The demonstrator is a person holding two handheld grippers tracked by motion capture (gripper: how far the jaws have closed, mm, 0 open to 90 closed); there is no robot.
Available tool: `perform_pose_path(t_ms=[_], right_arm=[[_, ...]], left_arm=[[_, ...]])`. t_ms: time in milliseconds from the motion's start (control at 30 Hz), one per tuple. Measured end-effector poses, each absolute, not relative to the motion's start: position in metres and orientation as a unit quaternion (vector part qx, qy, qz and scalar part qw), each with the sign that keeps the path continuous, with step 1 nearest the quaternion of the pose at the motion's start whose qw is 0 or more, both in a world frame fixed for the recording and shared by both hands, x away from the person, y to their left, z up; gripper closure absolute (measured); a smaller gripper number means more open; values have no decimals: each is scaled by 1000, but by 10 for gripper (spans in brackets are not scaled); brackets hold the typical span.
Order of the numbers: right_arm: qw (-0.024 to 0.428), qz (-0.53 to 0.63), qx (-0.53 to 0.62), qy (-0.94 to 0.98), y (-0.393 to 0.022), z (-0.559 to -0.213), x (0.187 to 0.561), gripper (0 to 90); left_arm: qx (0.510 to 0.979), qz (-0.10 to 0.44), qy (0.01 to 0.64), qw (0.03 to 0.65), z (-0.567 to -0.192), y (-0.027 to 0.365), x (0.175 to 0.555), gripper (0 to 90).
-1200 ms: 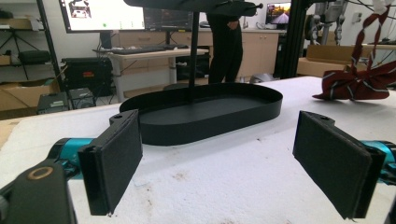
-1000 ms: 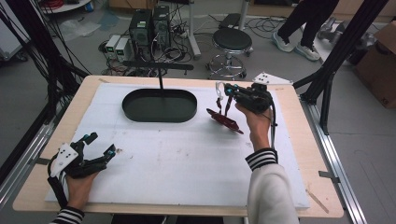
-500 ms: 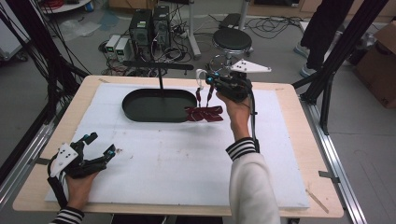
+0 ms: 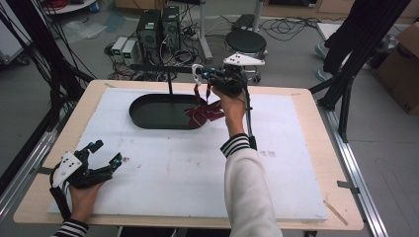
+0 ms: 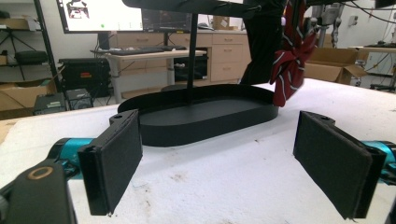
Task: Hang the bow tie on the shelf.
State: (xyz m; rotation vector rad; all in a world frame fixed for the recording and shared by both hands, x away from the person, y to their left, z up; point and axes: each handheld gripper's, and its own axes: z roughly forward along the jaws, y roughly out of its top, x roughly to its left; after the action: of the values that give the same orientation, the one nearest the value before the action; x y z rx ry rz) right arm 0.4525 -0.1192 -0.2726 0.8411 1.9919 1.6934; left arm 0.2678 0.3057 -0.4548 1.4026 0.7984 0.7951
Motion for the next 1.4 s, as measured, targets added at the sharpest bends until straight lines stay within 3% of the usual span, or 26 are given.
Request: perform_pose_path(t_ms=[933, 1400], right_arm=[[232, 590, 300, 713, -78, -261, 502, 875], [257, 545, 324, 729, -87, -269, 514, 874]], left_arm=[[609, 341, 349, 626, -455, 307, 269, 159], [609, 340, 349, 626, -455, 307, 269, 159]])
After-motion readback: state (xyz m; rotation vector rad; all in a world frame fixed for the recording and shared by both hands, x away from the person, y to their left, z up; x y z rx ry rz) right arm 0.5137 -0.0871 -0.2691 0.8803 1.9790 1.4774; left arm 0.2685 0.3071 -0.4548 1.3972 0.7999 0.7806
